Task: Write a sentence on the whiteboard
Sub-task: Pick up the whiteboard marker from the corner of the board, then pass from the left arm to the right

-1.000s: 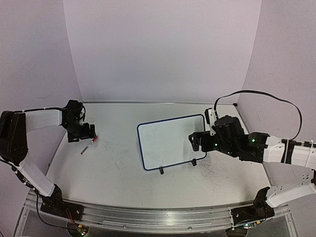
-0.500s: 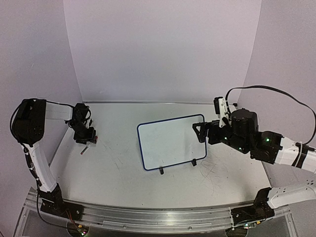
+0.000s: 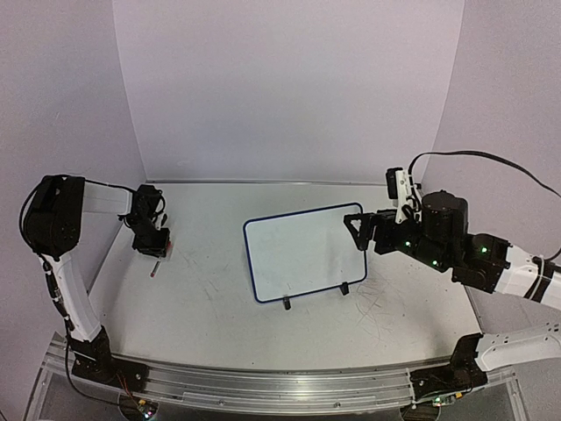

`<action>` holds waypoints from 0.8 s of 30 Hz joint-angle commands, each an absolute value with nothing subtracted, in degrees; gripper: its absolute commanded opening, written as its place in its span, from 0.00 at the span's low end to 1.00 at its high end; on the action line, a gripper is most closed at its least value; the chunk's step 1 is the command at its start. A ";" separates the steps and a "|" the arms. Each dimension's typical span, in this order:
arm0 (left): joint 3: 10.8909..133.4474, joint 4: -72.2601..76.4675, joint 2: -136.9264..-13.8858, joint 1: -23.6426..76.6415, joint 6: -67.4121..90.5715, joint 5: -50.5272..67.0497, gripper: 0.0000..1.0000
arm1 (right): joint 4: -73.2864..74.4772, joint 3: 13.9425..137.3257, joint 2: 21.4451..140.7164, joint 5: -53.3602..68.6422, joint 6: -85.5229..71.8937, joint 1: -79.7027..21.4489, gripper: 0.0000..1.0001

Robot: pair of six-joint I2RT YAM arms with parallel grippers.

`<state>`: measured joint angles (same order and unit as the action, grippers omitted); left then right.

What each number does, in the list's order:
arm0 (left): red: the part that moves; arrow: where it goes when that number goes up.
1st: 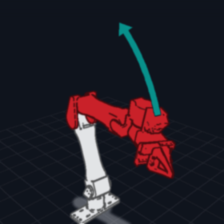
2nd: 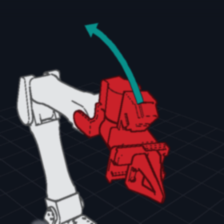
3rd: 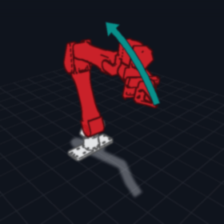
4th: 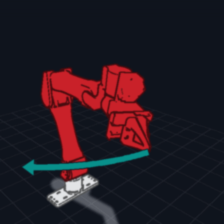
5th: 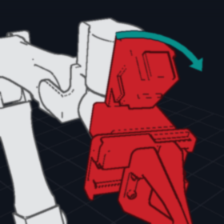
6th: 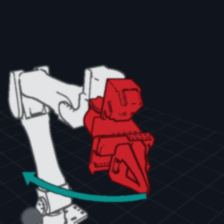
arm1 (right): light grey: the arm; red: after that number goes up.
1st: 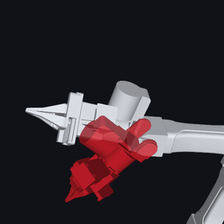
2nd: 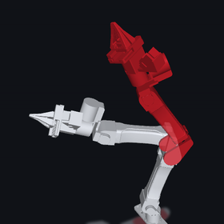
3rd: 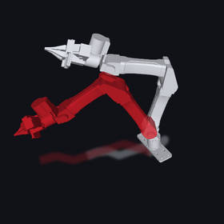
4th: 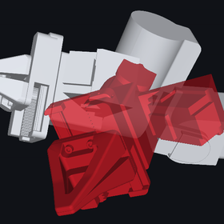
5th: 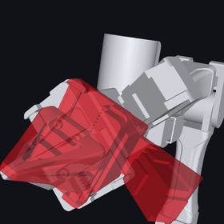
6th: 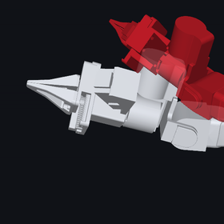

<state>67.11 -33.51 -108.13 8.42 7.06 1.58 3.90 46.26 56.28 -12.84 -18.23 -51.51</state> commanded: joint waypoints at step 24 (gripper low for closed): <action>56.81 8.92 -72.63 21.57 39.48 36.83 0.00 | -18.67 55.66 78.07 2.09 -22.13 -60.21 0.98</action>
<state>62.70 -13.39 -78.24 15.40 27.18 29.60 -6.15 50.11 71.90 -2.54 -22.55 -57.11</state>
